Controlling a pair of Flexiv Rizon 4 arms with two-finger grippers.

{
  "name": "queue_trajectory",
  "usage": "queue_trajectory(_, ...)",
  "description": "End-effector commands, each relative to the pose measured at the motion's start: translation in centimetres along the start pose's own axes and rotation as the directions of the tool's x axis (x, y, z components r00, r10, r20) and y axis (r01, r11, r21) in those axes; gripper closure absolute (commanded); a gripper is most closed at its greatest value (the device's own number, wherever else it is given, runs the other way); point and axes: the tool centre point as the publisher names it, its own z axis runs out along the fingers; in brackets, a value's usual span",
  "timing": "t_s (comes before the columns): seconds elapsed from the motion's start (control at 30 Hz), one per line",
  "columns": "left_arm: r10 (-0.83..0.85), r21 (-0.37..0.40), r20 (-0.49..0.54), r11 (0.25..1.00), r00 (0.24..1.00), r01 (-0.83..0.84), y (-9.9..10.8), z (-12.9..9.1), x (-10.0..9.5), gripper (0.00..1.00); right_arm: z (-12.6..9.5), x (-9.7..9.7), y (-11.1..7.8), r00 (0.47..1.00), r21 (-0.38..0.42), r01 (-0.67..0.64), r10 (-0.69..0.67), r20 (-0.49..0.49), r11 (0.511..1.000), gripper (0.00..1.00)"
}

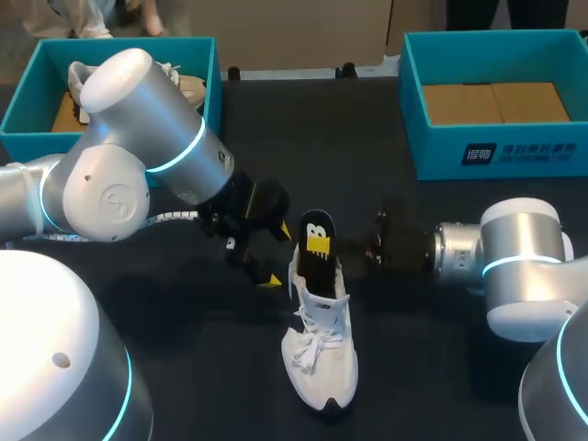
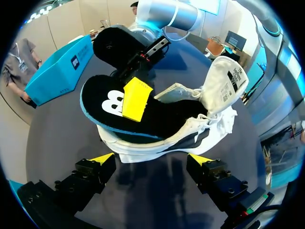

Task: Take the shoe out of the shoebox, open the shoe tongue, remove and reinsert the insole, then place the shoe into the shoebox

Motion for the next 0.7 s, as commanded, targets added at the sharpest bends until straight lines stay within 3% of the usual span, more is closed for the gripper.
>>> queue_trajectory(0.03, 0.001, 0.001, 0.000, 1.000, 1.000, -0.001, 0.0, 0.1, 0.0, 0.00, 0.1, -0.7, -0.9, 1.000, 0.009, -0.029, 0.029, -0.005, 1.000, 1.00)
queue_trajectory(0.33, 0.001, 0.001, 0.000, 1.000, 1.000, -0.001, 0.0, 0.1, 0.0, 0.00, 0.1, 0.0, -4.4, 0.993, 0.028, -0.113, 0.112, 0.041, 0.993, 1.00)
queue_trajectory(0.47, 0.001, 0.001, 0.000, 1.000, 1.000, -0.001, 0.0, 0.1, 0.0, 0.00, 0.2, 0.3, -4.8, 0.993, 0.023, -0.115, 0.114, 0.042, 0.993, 1.00)
queue_trajectory(0.53, 0.001, 0.001, 0.000, 1.000, 1.000, -0.001, 0.0, 0.1, 0.0, 0.00, 0.2, 0.5, -4.5, 0.994, 0.022, -0.103, 0.102, 0.040, 0.994, 0.91)
queue_trajectory(0.63, 0.001, 0.001, 0.000, 1.000, 1.000, -0.001, 0.0, 0.1, 0.0, 0.00, 0.3, 0.9, -3.9, 0.996, 0.025, -0.076, 0.075, 0.038, 0.997, 0.62)
queue_trajectory(0.7, 0.001, 0.001, 0.000, 1.000, 1.000, -0.001, 0.0, 0.1, 0.0, 0.00, 0.4, 1.2, -3.4, 0.998, 0.029, -0.055, 0.054, 0.036, 0.998, 0.53)
